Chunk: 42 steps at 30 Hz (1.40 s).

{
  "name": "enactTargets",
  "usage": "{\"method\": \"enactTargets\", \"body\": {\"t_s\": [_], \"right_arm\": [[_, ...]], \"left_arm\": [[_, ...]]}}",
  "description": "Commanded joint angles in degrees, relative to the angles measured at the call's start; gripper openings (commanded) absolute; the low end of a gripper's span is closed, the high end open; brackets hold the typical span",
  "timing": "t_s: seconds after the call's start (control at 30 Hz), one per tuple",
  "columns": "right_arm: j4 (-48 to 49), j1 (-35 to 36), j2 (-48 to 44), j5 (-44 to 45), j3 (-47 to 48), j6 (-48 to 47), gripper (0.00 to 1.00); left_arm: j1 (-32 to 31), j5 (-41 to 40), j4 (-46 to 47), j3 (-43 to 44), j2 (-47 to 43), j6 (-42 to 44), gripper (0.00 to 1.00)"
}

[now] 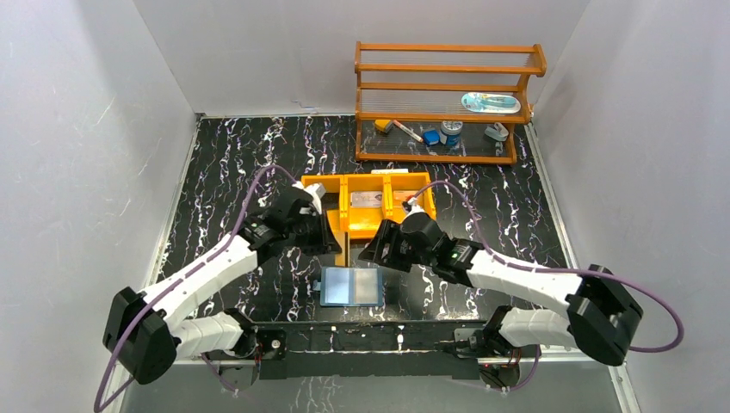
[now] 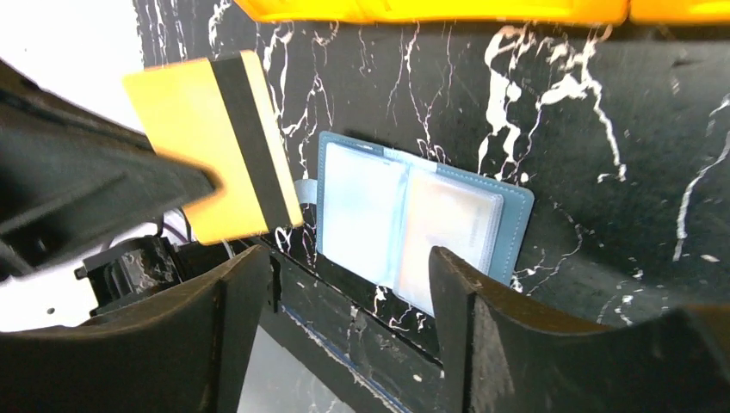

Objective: Take the credit cards out of the card holder

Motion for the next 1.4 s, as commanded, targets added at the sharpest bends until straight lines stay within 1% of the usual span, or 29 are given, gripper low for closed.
{"method": "enactTargets", "body": {"t_s": [0.0,0.03,0.07,0.1,0.17,0.23,0.33,0.37,0.5,0.57,0.67,0.77,0.83,0.9,0.97,1.07,1.13,1.23,1.37], "right_arm": [[-3.05,-1.58,-4.98,3.50,2.20,-7.97,0.79],[-4.27,-2.51,-5.74,2.87,2.70,-8.20,0.84],[-5.58,-3.71,-6.57,2.01,2.84,-8.15,0.87],[-5.24,-5.17,-7.51,0.68,2.48,-8.26,0.87],[-0.99,-9.01,-9.90,-4.36,0.29,-8.27,0.86],[5.51,-12.46,-11.78,-10.44,-2.70,-6.84,0.83],[12.43,-16.78,-12.13,-20.48,-4.70,-4.77,0.79],[13.96,-17.48,-11.74,-22.43,-4.78,-4.39,0.78],[19.25,-17.86,-9.10,-27.49,-4.02,-3.01,0.73],[21.52,-17.90,-7.30,-29.21,-3.60,-2.21,0.71],[25.42,-18.02,-5.86,-29.49,-4.00,-0.96,0.71],[30.51,-18.89,-3.90,-30.51,-4.43,1.44,0.70],[34.23,-19.79,-1.90,-33.32,-3.81,3.10,0.67],[33.71,-20.62,-0.10,-35.83,-2.08,2.97,0.64],[32.67,-21.11,0.85,-36.18,-1.55,2.87,0.59],[34.96,-21.71,2.00,-37.37,-2.38,4.92,0.51],[37.68,-21.93,1.97,-38.52,-3.19,6.46,0.48],[41.76,-21.91,1.80,-39.06,-4.30,8.18,0.37],[46.36,-21.92,3.29,-41.39,-5.01,9.59,0.30]], "left_arm": [[6.70,8.01,2.13,0.08,-4.92,-0.03,0.00],[8.24,9.23,2.22,0.02,-5.56,-0.07,0.00],[9.40,10.32,2.41,-0.05,-6.09,0.04,0.00],[9.99,11.48,2.97,-0.18,-6.52,-0.06,0.00],[10.59,14.74,5.60,-1.21,-7.10,-1.40,0.00],[10.74,17.60,9.24,-2.81,-7.75,-4.26,0.00],[10.94,21.65,17.63,-5.84,-8.33,-9.33,0.00],[10.92,23.00,20.41,-6.79,-8.03,-11.39,0.00],[10.93,28.22,30.82,-9.23,-6.69,-17.63,0.00],[10.92,29.61,34.92,-10.09,-6.54,-19.67,0.00],[10.95,30.88,37.34,-9.94,-5.38,-20.13,0.00],[10.92,34.28,38.67,-7.59,-1.30,-20.60,0.00],[10.94,36.50,39.36,-6.64,0.49,-21.23,0.00],[10.96,36.42,42.74,-8.10,0.08,-23.50,0.00],[11.20,36.50,45.75,-9.70,-0.47,-26.50,0.00],[11.42,38.60,46.39,-8.70,0.15,-27.75,0.00],[11.66,38.54,45.13,-7.99,0.33,-27.73,0.00],[12.18,39.97,49.88,-8.45,1.42,-30.09,0.00],[12.25,42.02,53.38,-10.16,2.81,-31.02,0.00]]}}
